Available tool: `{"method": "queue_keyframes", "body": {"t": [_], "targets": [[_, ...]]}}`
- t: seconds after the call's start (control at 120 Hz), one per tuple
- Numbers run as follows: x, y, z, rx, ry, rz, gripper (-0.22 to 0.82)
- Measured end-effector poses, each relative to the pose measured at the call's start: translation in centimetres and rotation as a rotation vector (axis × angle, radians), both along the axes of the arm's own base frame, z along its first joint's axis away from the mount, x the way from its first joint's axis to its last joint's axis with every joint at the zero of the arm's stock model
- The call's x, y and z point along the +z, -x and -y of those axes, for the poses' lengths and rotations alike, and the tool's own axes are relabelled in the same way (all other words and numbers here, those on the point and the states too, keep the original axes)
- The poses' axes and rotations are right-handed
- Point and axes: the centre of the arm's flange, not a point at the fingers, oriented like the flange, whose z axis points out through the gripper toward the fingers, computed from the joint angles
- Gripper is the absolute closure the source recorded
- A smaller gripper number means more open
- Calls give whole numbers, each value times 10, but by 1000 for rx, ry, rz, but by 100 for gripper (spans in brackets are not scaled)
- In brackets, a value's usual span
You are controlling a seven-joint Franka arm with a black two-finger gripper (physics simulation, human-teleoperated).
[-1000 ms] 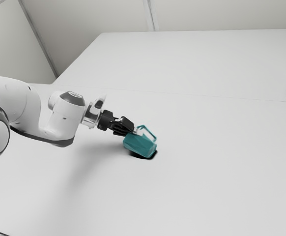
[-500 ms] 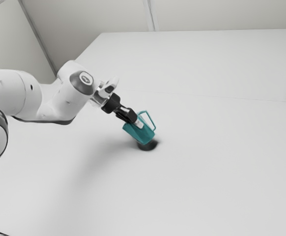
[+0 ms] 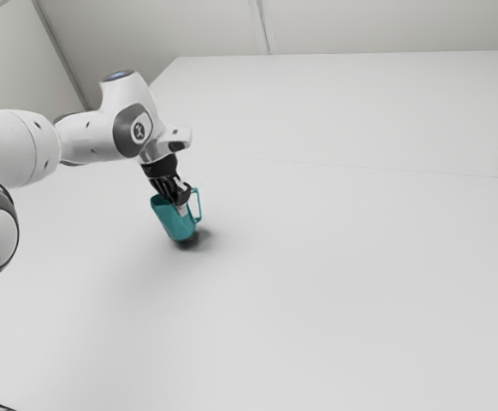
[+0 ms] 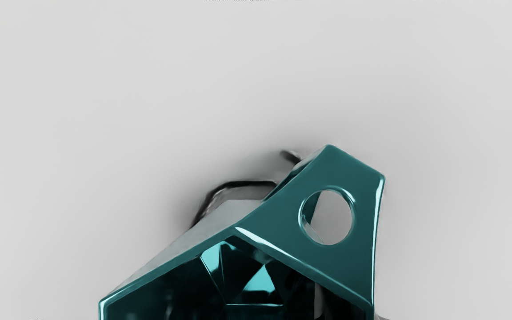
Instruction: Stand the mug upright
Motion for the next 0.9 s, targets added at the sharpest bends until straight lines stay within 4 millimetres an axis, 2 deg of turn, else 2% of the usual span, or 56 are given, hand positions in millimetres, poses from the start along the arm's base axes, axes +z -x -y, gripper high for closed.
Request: {"method": "queue_keyframes", "body": {"t": [0.2, 0.4, 0.567, 0.642, 0.708, 0.775, 0.9], "targets": [[-15, 5, -10, 127, -21, 44, 78], [-21, 6, -15, 219, -23, 62, 77], [-21, 5, -15, 265, -22, 71, 42], [-18, 4, -15, 281, -21, 77, 29], [-7, 2, -13, 290, -20, 95, 21], [13, 0, -11, 292, -21, 127, 16], [81, -14, -2, 271, -37, 215, 9]]}}
